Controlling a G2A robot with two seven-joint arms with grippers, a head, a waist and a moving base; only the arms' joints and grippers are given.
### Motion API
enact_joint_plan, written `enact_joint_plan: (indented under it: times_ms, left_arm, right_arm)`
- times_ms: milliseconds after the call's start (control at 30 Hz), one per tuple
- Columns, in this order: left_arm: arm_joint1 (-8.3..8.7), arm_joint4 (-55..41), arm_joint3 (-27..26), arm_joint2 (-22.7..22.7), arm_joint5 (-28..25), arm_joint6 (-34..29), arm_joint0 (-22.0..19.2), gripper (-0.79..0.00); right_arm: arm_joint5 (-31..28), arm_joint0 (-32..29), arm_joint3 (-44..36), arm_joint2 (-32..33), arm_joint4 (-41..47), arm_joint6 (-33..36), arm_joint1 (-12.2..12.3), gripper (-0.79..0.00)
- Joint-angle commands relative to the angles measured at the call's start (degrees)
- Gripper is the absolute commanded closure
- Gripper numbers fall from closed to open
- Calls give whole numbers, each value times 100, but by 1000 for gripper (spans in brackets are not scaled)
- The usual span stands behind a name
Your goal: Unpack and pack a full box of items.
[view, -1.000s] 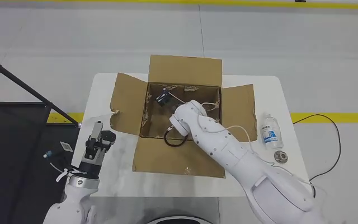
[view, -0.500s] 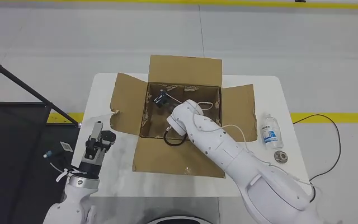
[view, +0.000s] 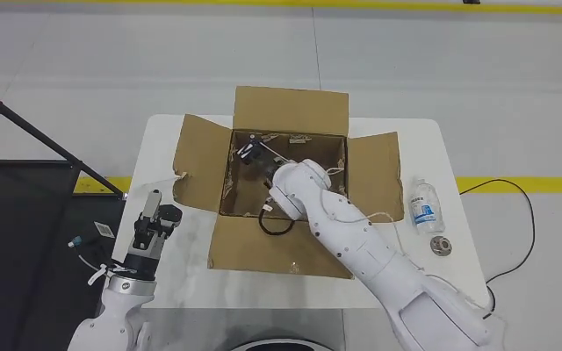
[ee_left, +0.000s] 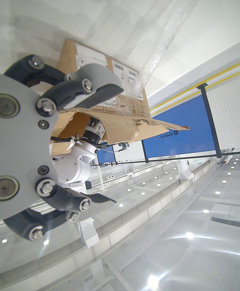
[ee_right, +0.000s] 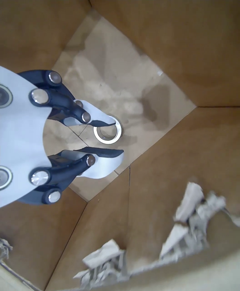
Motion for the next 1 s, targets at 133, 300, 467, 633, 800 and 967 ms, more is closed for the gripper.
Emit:
enact_joint_plan:
  times_ms: [133, 300, 467, 633, 800, 967]
  left_arm:
    - [0, 0, 0, 0, 0, 0, 0, -785]
    - [0, 0, 0, 0, 0, 0, 0, -785]
    - [0, 0, 0, 0, 0, 0, 0, -785]
    - [0, 0, 0, 0, 0, 0, 0, -785]
    - [0, 0, 0, 0, 0, 0, 0, -785]
    - [0, 0, 0, 0, 0, 0, 0, -785]
  right_arm:
    - [-74, -1042, -1785, 1089, -483, 25, 400, -727]
    - [-14, -2068, -3447, 2124, -888, 83, 657, -785]
    - [-151, -3102, -4907, 3340, -551, -142, 828, -785]
    - [-172, -3719, -5445, 4581, 276, -432, 917, -785]
    - [-190, -3895, -5546, 4978, 607, -477, 943, -785]
    - [-190, -3895, -5546, 4978, 607, -477, 943, -785]
